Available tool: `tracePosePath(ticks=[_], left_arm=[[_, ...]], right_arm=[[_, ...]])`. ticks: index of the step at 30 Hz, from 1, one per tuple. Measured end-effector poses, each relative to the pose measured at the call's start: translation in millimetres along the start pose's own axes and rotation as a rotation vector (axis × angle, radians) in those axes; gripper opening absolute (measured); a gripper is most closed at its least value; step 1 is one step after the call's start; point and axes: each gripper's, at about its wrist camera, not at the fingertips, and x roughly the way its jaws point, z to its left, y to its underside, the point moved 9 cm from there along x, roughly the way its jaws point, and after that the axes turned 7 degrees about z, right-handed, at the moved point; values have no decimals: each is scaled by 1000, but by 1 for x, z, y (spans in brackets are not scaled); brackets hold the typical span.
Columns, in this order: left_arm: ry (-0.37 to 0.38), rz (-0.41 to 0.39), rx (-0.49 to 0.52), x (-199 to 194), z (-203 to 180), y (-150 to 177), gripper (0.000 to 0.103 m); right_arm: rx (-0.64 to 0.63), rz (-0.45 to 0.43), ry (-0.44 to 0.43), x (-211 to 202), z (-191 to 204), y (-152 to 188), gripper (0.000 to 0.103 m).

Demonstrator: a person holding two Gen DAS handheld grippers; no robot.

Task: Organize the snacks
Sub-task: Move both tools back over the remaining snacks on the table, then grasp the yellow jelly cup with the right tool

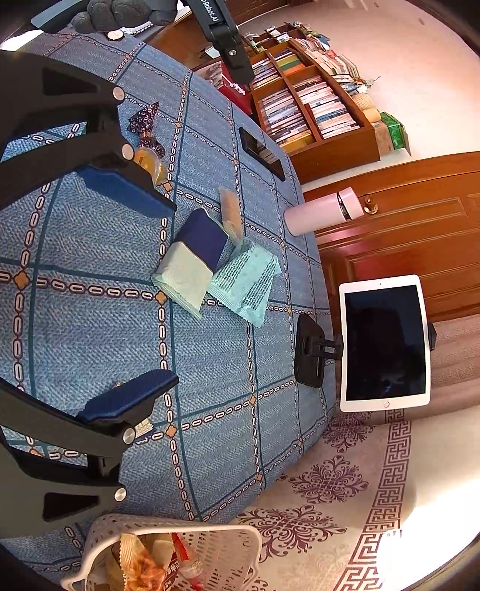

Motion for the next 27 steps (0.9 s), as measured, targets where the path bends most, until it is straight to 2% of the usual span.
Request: tracePosePath(ticks=[21,27], left_arm=[[-35,124,-100,48,58,43,98],[-31,173,-97,64,62,60,98]], right_arm=[[-28,123,35,60,12,-4,84],[-26,136,-39,59,34,-2,84]])
